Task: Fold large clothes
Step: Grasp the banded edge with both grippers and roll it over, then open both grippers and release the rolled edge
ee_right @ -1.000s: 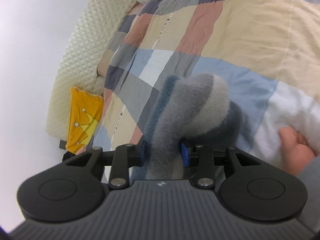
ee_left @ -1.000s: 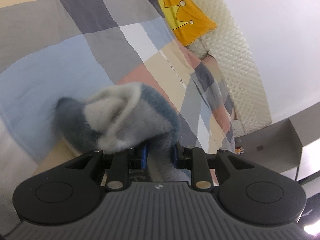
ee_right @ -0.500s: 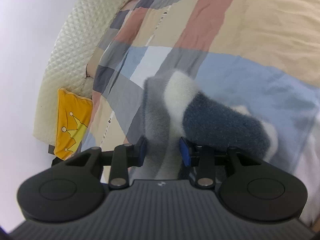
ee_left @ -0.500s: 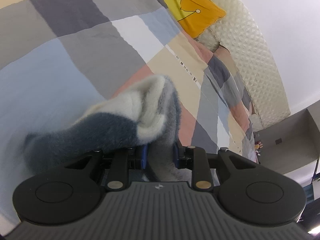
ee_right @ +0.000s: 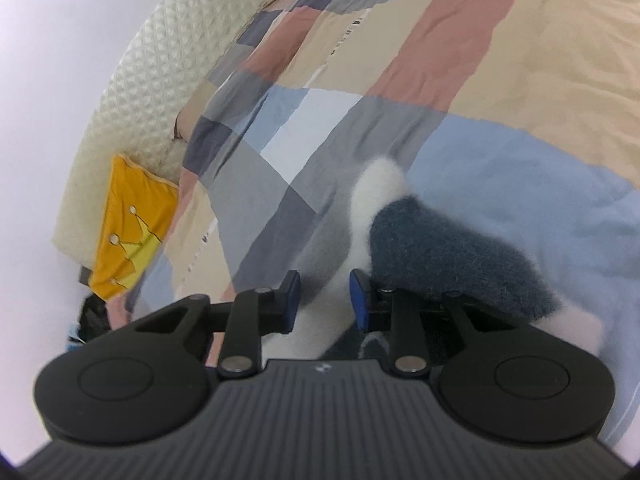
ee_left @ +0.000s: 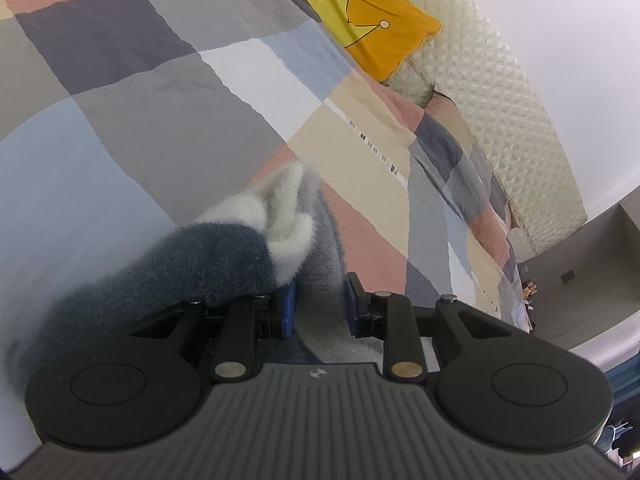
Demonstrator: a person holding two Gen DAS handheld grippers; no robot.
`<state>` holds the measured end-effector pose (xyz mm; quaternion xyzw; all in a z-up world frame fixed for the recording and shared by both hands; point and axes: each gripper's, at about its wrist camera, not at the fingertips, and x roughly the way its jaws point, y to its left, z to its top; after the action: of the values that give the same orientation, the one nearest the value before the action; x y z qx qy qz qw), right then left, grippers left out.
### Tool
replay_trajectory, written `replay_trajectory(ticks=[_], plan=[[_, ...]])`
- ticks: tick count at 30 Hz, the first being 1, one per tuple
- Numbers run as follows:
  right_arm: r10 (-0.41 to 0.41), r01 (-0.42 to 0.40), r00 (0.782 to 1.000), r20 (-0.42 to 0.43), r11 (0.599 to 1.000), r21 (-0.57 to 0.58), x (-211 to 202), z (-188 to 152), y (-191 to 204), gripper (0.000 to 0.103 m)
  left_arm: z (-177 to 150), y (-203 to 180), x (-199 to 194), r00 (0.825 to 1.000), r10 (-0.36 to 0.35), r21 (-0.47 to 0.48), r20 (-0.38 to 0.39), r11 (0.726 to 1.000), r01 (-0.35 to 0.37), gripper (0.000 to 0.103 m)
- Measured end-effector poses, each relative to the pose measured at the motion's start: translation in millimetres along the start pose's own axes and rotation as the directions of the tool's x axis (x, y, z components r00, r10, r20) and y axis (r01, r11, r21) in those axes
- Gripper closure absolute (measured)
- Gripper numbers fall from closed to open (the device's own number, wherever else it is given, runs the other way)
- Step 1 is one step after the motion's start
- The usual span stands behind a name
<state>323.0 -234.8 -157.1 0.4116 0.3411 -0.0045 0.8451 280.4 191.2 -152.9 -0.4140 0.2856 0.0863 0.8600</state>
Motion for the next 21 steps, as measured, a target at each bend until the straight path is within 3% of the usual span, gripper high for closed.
replay_trajectory(ticks=[7, 11, 13, 16, 18, 21], plan=[[-0.024, 0.024, 1.000, 0.000, 0.997, -0.074, 12, -2, 4, 0.074, -1, -1, 9, 1.000, 0.014, 0.056, 0.012, 0.998, -0.015, 0.073], [-0.038, 0.040, 0.999, 0.021, 0.989, -0.140, 6, -6, 11, 0.073, 3, 1, 2, 1.000, -0.023, 0.047, 0.000, 0.999, 0.023, 0.072], [-0.046, 0.052, 0.998, 0.036, 0.981, -0.188, 1, -9, 17, 0.072, 4, 1, -3, 1.000, -0.030, 0.042, 0.000, 0.999, 0.030, 0.068], [-0.044, 0.056, 0.998, 0.053, 0.966, -0.251, -7, -12, 24, 0.068, 4, -2, -10, 0.998, -0.056, 0.042, 0.002, 0.998, 0.056, 0.051], [-0.031, 0.047, 0.998, 0.060, 0.959, -0.281, -12, -12, 27, 0.068, 3, -9, -16, 0.998, -0.058, 0.069, 0.005, 0.996, 0.058, 0.037], [-0.005, 0.030, 0.997, 0.078, 0.943, -0.332, -21, -15, 34, 0.068, -3, -25, -28, 0.999, -0.045, 0.149, 0.030, 0.988, 0.040, 0.029]])
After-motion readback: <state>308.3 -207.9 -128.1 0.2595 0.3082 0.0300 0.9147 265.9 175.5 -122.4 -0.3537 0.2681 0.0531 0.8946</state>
